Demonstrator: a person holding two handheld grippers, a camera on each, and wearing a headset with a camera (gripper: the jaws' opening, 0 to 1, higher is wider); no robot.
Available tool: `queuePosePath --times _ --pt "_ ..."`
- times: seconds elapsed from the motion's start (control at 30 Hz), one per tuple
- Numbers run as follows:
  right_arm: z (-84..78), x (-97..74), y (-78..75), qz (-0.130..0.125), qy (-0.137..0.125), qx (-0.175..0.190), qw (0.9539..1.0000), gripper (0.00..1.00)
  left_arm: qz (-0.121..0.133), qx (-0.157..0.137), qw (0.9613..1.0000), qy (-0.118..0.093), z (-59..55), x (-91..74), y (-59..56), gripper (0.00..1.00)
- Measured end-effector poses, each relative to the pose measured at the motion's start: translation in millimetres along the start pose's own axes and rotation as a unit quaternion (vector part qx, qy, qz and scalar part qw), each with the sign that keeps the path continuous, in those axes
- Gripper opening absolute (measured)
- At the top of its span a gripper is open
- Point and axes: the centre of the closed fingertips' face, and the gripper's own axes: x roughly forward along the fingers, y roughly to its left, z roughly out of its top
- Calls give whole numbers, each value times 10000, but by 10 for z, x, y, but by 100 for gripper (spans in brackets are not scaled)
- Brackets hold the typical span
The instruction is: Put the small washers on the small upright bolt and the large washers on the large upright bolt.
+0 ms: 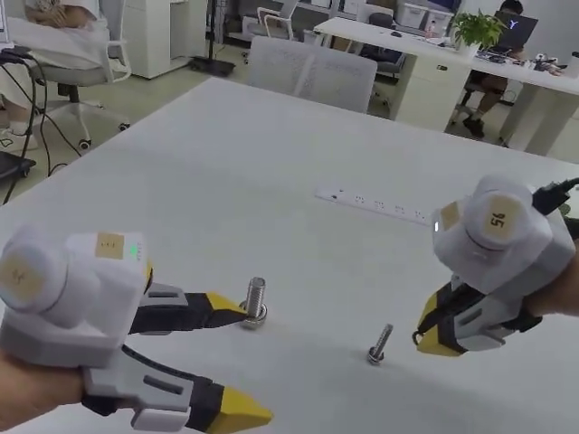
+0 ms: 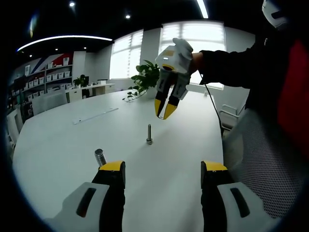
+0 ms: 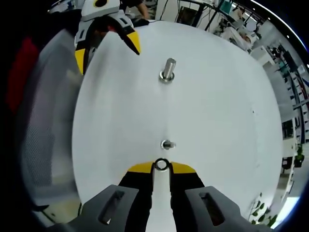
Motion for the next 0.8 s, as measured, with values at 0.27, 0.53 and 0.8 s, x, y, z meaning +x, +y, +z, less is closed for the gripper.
queuePosePath --times 0.27,0.53,0.8 --pt "133 5 -80 -32 -4 -167 9999 13 6 -17 10000 -5 -6 -6 3 62" --pt "219 77 -105 34 35 -311 9995 13 38 -39 10000 -25 -14 -14 29 62" --pt "226 150 -101 120 98 -383 9991 13 63 -53 10000 -19 -31 -20 48 62"
